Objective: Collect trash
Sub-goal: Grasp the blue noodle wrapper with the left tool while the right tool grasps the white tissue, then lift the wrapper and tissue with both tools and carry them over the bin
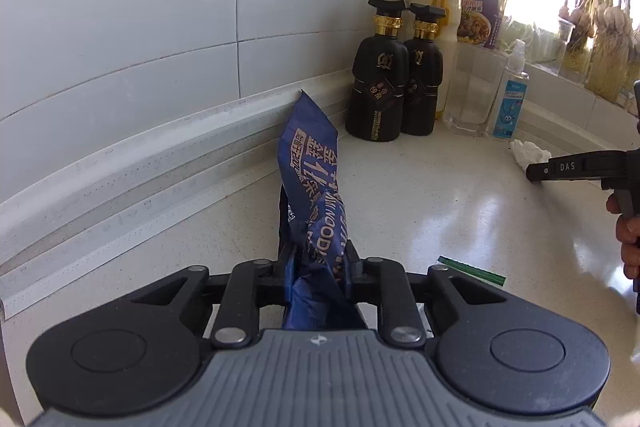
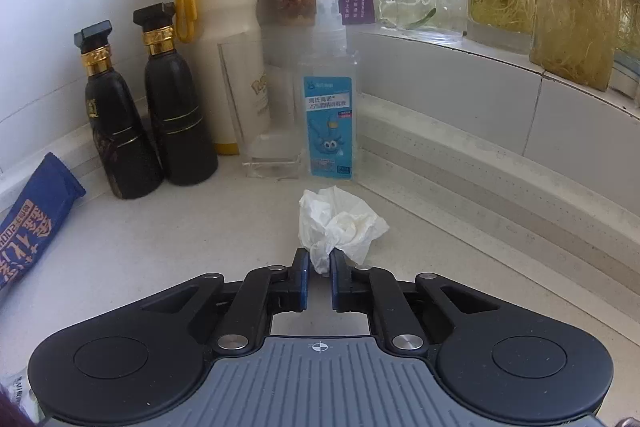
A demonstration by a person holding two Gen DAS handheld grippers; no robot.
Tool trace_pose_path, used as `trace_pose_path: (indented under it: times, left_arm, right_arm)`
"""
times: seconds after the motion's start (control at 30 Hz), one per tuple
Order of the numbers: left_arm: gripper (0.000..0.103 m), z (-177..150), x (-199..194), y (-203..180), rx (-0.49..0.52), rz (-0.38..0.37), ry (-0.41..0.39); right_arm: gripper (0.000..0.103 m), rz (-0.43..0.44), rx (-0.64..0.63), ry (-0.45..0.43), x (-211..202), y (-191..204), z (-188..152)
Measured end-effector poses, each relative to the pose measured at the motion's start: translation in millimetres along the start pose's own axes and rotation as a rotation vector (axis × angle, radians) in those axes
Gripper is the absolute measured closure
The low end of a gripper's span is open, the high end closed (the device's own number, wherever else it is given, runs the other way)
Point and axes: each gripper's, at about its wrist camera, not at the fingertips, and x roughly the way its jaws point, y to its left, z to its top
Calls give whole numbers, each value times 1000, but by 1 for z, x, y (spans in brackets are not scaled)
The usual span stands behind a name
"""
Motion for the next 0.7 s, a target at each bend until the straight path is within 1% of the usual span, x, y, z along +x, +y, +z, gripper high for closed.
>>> trace_pose_path:
  times: [0.13, 0.3, 0.7]
  left_arm:
    - [87, -1, -14, 0, -22, -5, -7]
    - [88, 0, -43, 0, -32, -17, -29]
    - [88, -2, -111, 11, -57, 3, -62]
  right_arm:
    - [94, 25, 31, 4, -18, -3, -3]
    - [94, 55, 45, -2, -48, -2, -4]
    - [94, 128, -38, -44, -129, 37, -5]
